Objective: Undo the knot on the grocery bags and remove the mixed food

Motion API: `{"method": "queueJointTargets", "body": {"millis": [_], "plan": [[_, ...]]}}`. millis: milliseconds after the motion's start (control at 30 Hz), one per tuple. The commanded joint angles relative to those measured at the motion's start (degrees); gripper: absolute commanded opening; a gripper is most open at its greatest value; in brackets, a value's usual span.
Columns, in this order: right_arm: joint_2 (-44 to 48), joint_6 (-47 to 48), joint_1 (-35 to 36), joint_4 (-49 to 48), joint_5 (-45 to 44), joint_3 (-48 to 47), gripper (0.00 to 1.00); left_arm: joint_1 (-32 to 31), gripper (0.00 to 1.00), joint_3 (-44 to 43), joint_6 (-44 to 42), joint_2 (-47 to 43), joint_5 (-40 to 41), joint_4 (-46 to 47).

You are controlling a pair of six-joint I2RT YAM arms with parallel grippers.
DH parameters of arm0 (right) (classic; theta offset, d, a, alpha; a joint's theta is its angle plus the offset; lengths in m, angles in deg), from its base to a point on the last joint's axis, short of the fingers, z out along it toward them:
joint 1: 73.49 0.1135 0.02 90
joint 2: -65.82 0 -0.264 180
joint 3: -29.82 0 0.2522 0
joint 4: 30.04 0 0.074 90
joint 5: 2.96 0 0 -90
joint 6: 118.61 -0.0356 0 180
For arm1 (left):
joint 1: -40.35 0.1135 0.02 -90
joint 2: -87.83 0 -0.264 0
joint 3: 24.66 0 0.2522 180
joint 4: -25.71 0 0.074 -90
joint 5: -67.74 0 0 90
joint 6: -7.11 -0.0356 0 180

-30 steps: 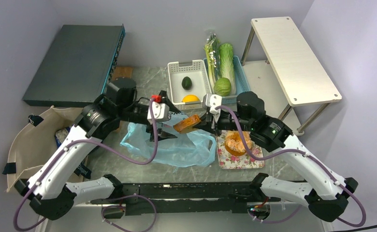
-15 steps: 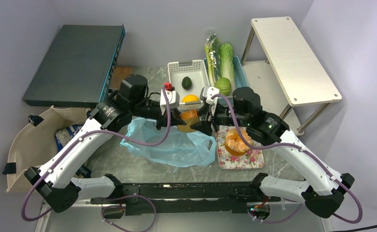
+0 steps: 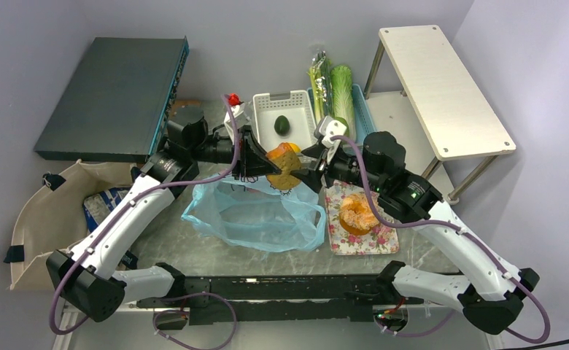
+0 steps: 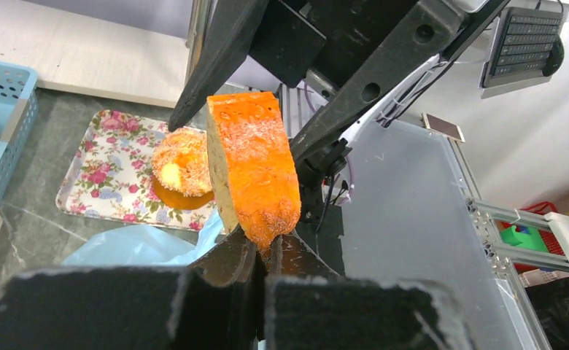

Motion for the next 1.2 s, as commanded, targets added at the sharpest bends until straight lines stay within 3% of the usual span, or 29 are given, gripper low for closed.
{"method": "queueJointTargets", "body": {"millis": [0,67,200,300,333,433,467,500,667,800,1167], "plan": [[0.1,-2.0,-0.1,-7.2,3.5,0.9,0.55,0.2,0.0,0.4,7.6,-0.1,-3.3,8.5],[-0.4,-1.9,0.0,-7.1,4.3,0.6,0.42,0.5,0.0,0.4,8.7,0.3,-3.3,10.2],[0.3,-1.6,-0.2,-6.3,3.7,0.7,0.0,0.9,0.04,-0.3,7.3,0.8,-2.3,9.1],[0.6,-3.0,-1.9,-3.4,2.8,0.1,0.0,2.1,0.62,-1.2,4.3,0.9,-0.3,3.6],[0.7,-3.9,-3.2,-2.3,2.5,0.0,0.0,2.7,0.72,-1.8,2.7,1.0,0.5,1.0],[1.5,-6.3,-8.6,0.9,3.3,0.6,0.0,5.0,0.83,-2.6,-0.8,0.4,2.7,-2.2],[2.0,-7.4,-10.9,1.4,4.0,1.2,0.0,5.5,0.95,-2.7,-2.2,0.1,4.0,-3.4],[2.2,-8.1,-13.1,2.2,4.5,1.6,0.0,6.0,0.99,-2.9,-3.9,-0.1,4.9,-4.8],[1.8,-7.0,-21.7,8.8,2.6,3.8,0.0,6.7,0.99,-4.3,-12.0,-1.8,8.2,-11.3],[1.4,-3.6,-26.5,8.7,-0.4,8.8,0.0,6.7,0.99,-3.3,-13.9,-3.3,8.7,-11.4],[-6.0,10.2,-30.2,2.5,-8.7,15.7,0.0,6.7,0.99,-2.8,-17.8,-5.6,9.2,-14.6]]}}
